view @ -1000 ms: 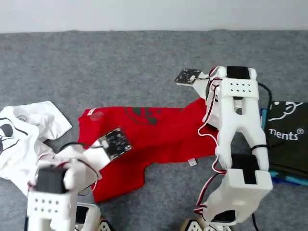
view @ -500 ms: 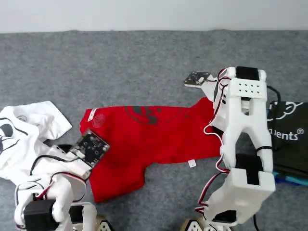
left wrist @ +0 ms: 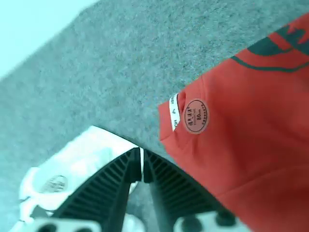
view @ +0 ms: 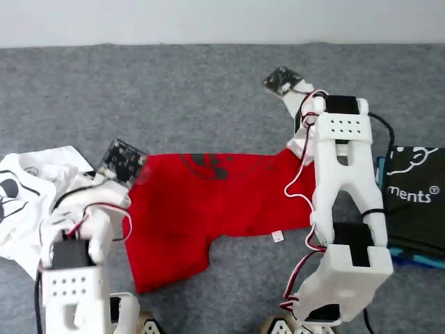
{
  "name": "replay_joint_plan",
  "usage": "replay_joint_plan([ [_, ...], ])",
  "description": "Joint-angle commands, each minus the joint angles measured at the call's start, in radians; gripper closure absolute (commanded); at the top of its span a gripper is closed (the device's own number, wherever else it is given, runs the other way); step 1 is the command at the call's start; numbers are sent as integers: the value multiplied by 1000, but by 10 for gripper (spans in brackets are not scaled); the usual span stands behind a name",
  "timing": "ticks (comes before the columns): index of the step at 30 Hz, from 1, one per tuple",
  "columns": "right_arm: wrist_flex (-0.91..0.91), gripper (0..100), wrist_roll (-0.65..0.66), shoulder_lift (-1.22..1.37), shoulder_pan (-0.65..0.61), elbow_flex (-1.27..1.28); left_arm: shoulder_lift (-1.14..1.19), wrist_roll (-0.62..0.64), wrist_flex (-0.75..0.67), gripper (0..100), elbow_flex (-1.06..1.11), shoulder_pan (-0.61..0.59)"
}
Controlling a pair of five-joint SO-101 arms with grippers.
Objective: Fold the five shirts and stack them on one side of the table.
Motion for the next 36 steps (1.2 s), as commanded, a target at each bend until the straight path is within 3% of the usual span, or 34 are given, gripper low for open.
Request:
replay_joint_plan([
  [1, -48, 989, -49, 7, -10, -46, 150, 80, -89, 986, -67, 0],
  [11, -73, 989, -54, 130, -10, -49, 591, 193, -109, 986, -364, 61],
  [14, -113, 989, -110, 136, -4, -49, 695, 238, -104, 985, -458, 94],
  [22, -134, 989, -143, 196, -10, -49, 1016, 249, 25, 985, -719, 183],
  [30, -153, 987, -140, 318, 18, -49, 1416, 247, 187, 985, -1047, 146],
  [36, -176, 987, -135, 355, 102, -51, 1629, 241, 368, 985, -1314, 35],
])
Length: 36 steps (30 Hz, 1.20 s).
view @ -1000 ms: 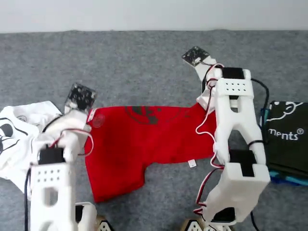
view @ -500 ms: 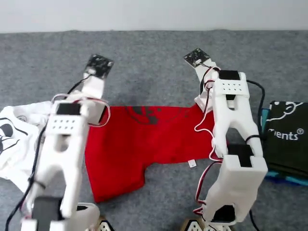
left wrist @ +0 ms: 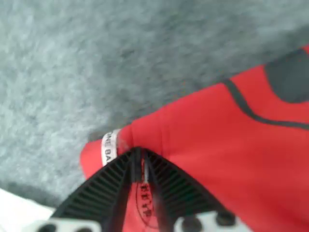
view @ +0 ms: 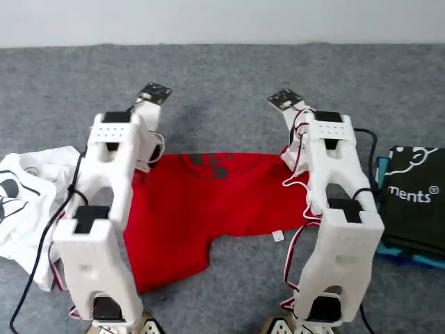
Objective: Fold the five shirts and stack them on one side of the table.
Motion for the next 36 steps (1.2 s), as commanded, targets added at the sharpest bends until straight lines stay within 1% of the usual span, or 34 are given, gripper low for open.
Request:
replay_joint_plan([
  [1, -12, 987, 0, 1, 65, -32, 64, -2, 91, 985, -151, -72],
  [5, -4, 987, 0, -2, 96, -32, 109, -5, 133, 985, -193, -97],
  [10, -2, 989, 0, -19, 97, -32, 20, -3, 161, 985, -191, -91],
  [17, -12, 987, 0, -142, 35, -32, -170, -3, 198, 985, -189, -14],
  [20, -62, 987, 0, -173, 5, -32, -199, -3, 175, 985, -189, 20],
  [25, -208, 987, -2, -151, -12, -32, -120, -2, 77, 985, -145, 43],
  [28, -280, 987, 0, -90, -5, -32, -28, -2, 66, 985, -147, 29],
  [32, -315, 987, 0, -21, 31, -32, 61, -3, 68, 985, -147, -15],
  [36, -309, 989, 0, 24, 74, -32, 87, -5, 71, 985, -147, -61],
])
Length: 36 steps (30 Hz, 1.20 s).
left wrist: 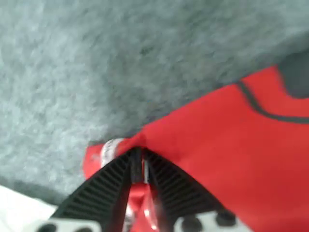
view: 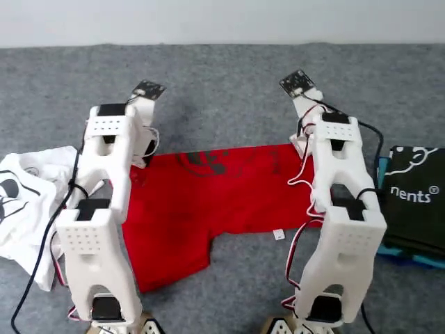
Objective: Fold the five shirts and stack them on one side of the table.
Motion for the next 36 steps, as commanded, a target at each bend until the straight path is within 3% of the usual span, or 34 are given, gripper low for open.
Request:
replay_joint_plan([
  [1, -5, 989, 2, -1, 48, -32, -9, -5, -15, 985, -4, -37],
  [12, 53, 989, -3, -176, -4, -32, -37, -2, 175, 985, -194, -38],
  [19, 220, 987, -2, -314, -111, -32, -267, -3, 196, 986, -229, -80],
  [28, 562, 937, 2, -398, -266, -32, -425, -84, 198, 986, -101, -422],
  [36, 868, 926, -5, -414, -591, -32, -433, -198, 190, 986, -53, -713],
])
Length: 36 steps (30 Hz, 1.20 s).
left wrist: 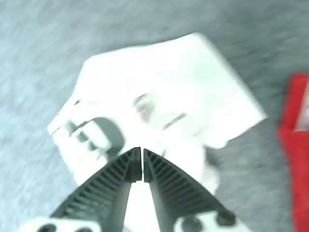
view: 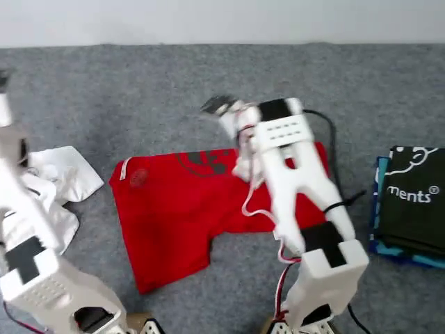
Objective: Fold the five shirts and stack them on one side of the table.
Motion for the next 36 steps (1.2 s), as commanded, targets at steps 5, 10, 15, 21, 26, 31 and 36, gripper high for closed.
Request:
replay_joint_plan([
  [5, 114, 888, -52, -50, -409, -28, -58, -107, -8, 986, 15, -216],
  [10, 71, 760, -120, -44, -656, -18, -58, -164, -68, 986, 76, -313],
  [15, 30, 755, -106, 5, -740, 46, -58, -209, -78, 986, 87, -410],
  [21, -16, 755, -106, 77, -869, 72, -60, -215, -78, 986, 87, -511],
  [26, -91, 756, -104, 166, -900, 72, -63, -244, -74, 986, 87, -568],
  [31, -148, 756, -104, 278, -888, 71, -66, -250, -74, 986, 87, -606],
  [36, -160, 769, -104, 355, -883, 66, -68, -250, -74, 986, 87, -628],
])
